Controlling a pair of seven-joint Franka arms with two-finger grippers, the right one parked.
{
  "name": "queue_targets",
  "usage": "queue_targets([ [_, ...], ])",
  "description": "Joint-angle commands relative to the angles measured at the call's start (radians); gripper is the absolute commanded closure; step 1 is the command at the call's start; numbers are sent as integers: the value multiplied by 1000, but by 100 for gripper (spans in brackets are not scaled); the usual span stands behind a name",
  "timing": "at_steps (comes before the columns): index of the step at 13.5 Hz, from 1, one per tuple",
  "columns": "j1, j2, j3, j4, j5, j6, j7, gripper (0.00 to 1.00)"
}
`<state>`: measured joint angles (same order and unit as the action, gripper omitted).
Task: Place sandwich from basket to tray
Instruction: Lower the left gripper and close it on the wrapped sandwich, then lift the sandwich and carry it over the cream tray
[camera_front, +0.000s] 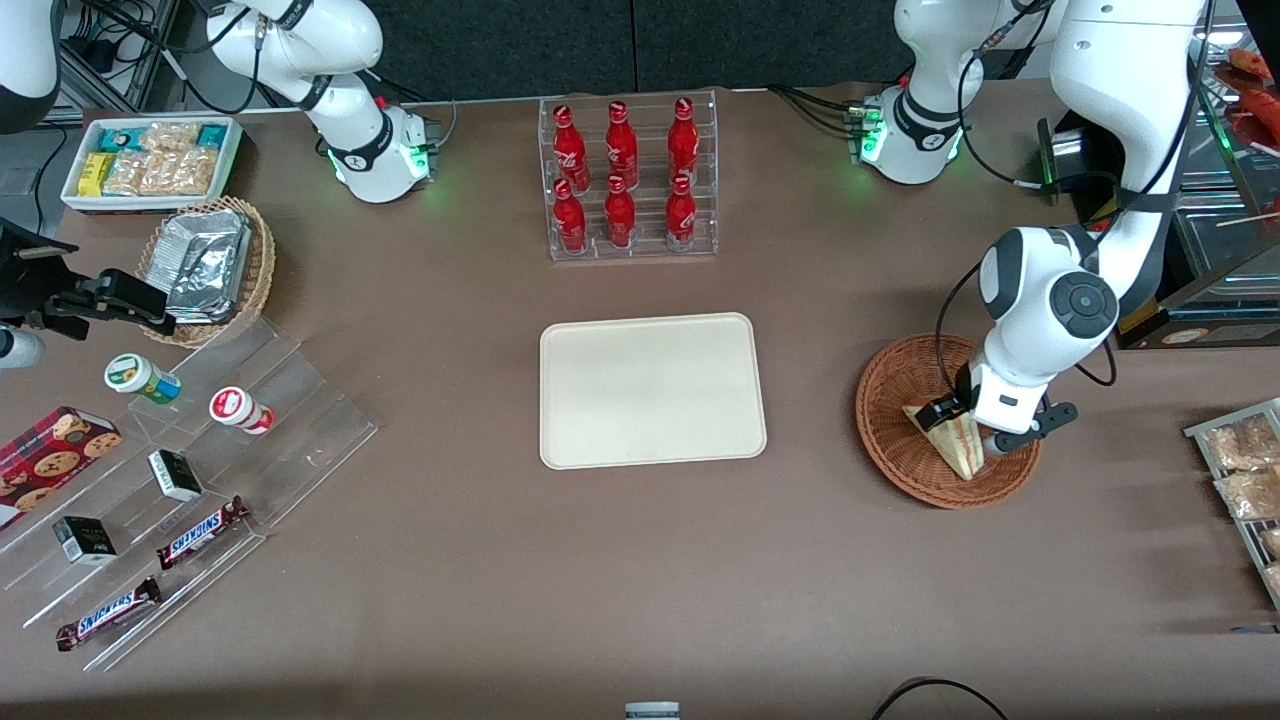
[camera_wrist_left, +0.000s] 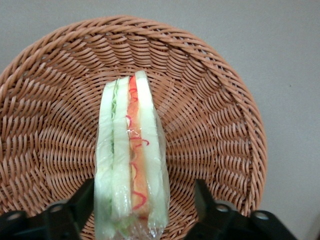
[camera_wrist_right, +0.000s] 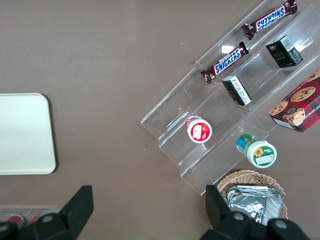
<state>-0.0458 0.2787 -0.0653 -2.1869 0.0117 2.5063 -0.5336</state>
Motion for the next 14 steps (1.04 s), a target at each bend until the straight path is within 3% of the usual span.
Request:
queue_targets([
  [1,-9,4,9,-1,11,14,-20,92],
  [2,-8,2,10,1,11,12,-19,100],
  [5,-2,-25,12,33,11,-38,-17,100],
  [11,-28,-110,-25,229,10,-440,-16,100],
  [14,-101,-101,-70,340,7,-590,-25,100],
])
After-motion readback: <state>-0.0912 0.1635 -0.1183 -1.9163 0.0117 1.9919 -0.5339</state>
